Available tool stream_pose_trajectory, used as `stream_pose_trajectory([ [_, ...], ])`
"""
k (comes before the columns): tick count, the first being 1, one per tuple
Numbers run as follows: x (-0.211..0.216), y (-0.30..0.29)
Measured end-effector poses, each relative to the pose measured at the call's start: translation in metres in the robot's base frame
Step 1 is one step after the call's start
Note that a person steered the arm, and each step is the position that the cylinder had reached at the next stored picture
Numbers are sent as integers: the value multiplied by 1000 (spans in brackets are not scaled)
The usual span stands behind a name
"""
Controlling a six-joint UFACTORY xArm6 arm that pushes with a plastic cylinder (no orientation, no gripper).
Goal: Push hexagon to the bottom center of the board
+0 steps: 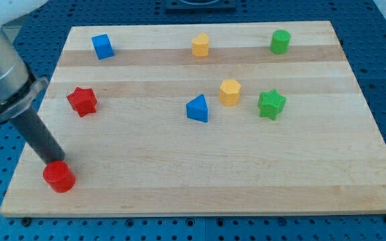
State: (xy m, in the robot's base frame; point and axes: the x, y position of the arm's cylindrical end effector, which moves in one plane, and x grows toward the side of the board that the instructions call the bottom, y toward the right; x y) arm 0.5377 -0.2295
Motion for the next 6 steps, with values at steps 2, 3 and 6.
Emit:
stream_pose_trajectory([
  [2, -79, 73],
  [3, -114, 106],
  [6, -179, 282],
])
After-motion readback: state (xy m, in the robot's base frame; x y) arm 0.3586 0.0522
